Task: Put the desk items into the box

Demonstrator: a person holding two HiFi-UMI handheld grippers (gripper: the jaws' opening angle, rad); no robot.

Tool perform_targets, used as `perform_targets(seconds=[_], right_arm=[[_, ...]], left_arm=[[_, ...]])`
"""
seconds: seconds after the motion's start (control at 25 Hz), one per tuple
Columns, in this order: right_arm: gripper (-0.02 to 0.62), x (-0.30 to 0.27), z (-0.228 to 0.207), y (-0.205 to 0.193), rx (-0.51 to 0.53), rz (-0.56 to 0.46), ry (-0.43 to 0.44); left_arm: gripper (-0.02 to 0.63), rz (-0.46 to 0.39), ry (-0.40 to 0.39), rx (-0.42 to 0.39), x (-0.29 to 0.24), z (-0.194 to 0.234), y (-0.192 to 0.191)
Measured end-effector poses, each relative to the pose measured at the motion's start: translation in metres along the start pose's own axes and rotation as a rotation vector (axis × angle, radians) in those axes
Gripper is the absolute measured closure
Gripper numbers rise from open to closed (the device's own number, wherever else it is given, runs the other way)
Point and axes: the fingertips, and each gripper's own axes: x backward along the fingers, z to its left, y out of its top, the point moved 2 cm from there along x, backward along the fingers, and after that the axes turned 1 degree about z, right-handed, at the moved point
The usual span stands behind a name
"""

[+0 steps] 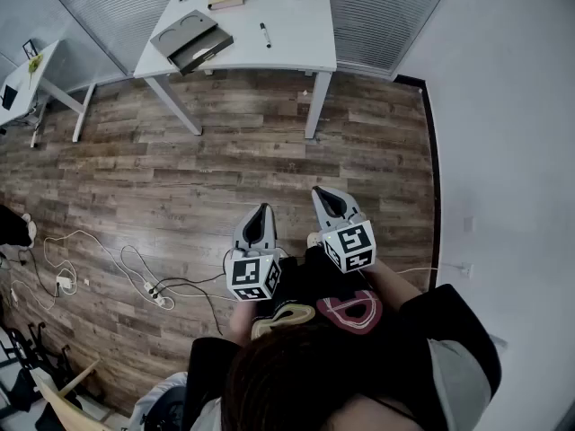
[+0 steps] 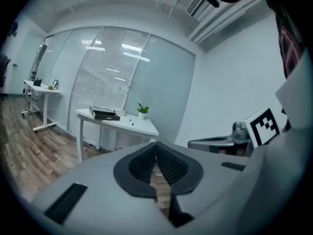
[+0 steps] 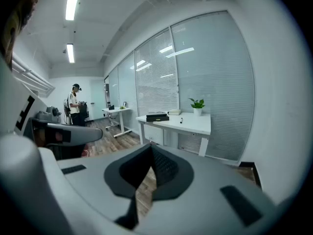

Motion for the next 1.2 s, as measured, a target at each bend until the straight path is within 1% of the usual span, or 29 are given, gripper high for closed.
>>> perform_targets(seconds=[0.12, 0.28, 0.44, 0.52, 0.64, 0.76, 0.84, 0.92, 1.08, 1.2], right_arm=[[0.588, 0.001, -0.005, 0.003, 0.013, -0.008, 0.010], [0.588, 0.006, -0.022, 0.002, -0.037, -0.025, 0.012], [0.586, 0.005, -0.056, 0.011, -0.086, -0.065, -0.014], [0.586, 0.005, -0.074, 0.017, -0.094, -0.087, -0.028], [0.586, 0.005, -0.096, 0.026, -0.076, -0.125, -0.035], [0.586, 0.008, -0.114, 0.028, -0.056, -0.149, -0.016], [0.586, 0.009, -0.123, 0.029, -0.042, -0.155, 0.001], [0.586, 0.010, -0.131, 0.030, -0.028, -0.152, 0.016], [0.586, 0.014, -0.142, 0.024, -0.002, -0.133, 0.039], [0.586, 0.014, -0.143, 0.017, 0.006, -0.115, 0.050]], left_arm=[[0.588, -0.010, -0.003, -0.008, -0.006, -0.014, 0.004], [0.588, -0.049, 0.006, -0.009, -0.012, -0.027, 0.014], [0.588, -0.078, 0.047, -0.021, -0.019, -0.031, 0.023], [0.588, -0.087, 0.074, -0.028, -0.026, -0.034, 0.026], [0.588, -0.109, 0.120, -0.024, -0.037, -0.035, 0.030], [0.588, -0.121, 0.163, -0.045, -0.043, -0.038, 0.029], [0.588, -0.134, 0.172, -0.051, -0.045, -0.041, 0.031], [0.588, -0.146, 0.172, -0.054, -0.048, -0.045, 0.034], [0.588, -0.152, 0.202, -0.096, -0.051, -0.053, 0.035], [0.588, -0.154, 0.212, -0.088, -0.053, -0.052, 0.034]])
